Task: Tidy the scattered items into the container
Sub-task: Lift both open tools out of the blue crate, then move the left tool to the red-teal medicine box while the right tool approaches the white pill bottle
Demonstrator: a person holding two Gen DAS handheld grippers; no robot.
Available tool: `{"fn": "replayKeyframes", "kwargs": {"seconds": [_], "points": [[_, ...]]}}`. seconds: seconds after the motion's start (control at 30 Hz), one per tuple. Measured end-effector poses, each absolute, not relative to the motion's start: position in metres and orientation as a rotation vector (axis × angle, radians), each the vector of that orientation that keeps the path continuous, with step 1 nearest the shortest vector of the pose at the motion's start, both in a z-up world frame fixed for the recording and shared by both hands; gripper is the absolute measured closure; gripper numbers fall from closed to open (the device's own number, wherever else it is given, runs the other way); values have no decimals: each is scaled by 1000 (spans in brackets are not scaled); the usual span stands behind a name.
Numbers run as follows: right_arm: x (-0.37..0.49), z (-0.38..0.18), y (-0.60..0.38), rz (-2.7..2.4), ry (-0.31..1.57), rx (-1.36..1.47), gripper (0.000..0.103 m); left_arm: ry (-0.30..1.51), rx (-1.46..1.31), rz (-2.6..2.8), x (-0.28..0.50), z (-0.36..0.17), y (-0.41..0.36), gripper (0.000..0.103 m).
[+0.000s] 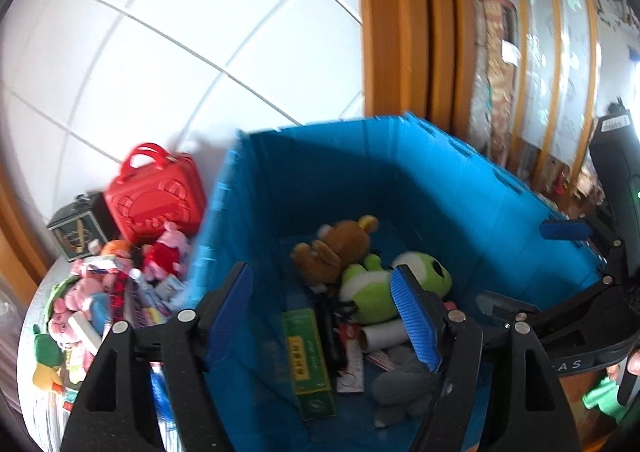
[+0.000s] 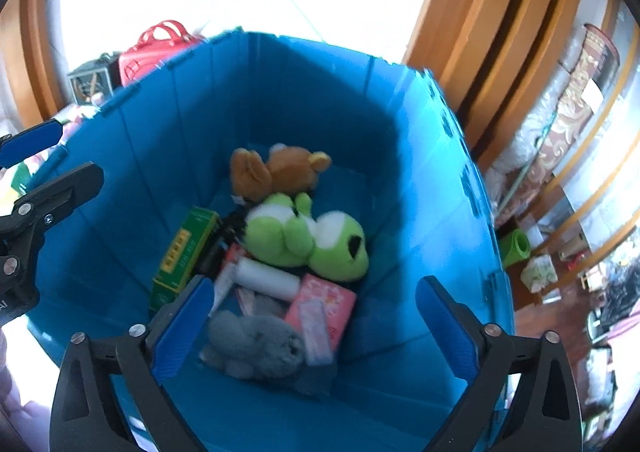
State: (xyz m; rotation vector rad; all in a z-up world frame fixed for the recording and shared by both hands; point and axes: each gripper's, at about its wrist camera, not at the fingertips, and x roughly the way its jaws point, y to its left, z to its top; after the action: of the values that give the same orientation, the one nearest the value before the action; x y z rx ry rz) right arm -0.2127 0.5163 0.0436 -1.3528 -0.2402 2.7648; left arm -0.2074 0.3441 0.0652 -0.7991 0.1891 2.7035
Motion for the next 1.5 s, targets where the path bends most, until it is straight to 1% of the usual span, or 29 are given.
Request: {"fn": "replayKeyframes", "kwargs": {"seconds": [0.07,0.1,0.17,0.43,0.53,0.67,0.8,0.9,1.13,1.27,1.33,1.4,1.5], "points": [[-212,54,501,2805,-244,-1314,1,169,-773,2739,-205,71,325,30],[-211,60,491,2830,-247,-1291,1,160,-761,2759,-204,73,314,25],[-211,70,472,2872,-259,-1253,1,132,-735,2805,-202,77,288,20],[-218,98,365,3029,-306,-1133,0,14,-686,2952,-200,82,163,19],[-220,108,317,3085,-286,-1090,0,-35,-697,2994,-201,75,104,19],[-228,101,248,3135,-263,-1087,0,-78,-763,3009,-209,57,23,19],[-247,75,180,3112,-249,-1171,0,-36,-903,3010,-225,23,-50,19],[-264,44,145,3056,-209,-1281,0,2,-1036,2999,-242,-10,-92,19],[-293,-34,129,2819,-65,-1540,0,-62,-1427,2934,-269,-102,-174,19],[-308,-82,140,2691,-35,-1652,0,-193,-1649,2906,-274,-154,-213,19],[-315,-100,146,2637,-14,-1688,0,-278,-1804,2880,-277,-180,-232,19],[-324,-120,154,2592,16,-1732,0,-399,-1924,2828,-278,-202,-246,19],[-337,-143,162,2548,54,-1775,0,-567,-2021,2794,-284,-224,-255,19]]}}
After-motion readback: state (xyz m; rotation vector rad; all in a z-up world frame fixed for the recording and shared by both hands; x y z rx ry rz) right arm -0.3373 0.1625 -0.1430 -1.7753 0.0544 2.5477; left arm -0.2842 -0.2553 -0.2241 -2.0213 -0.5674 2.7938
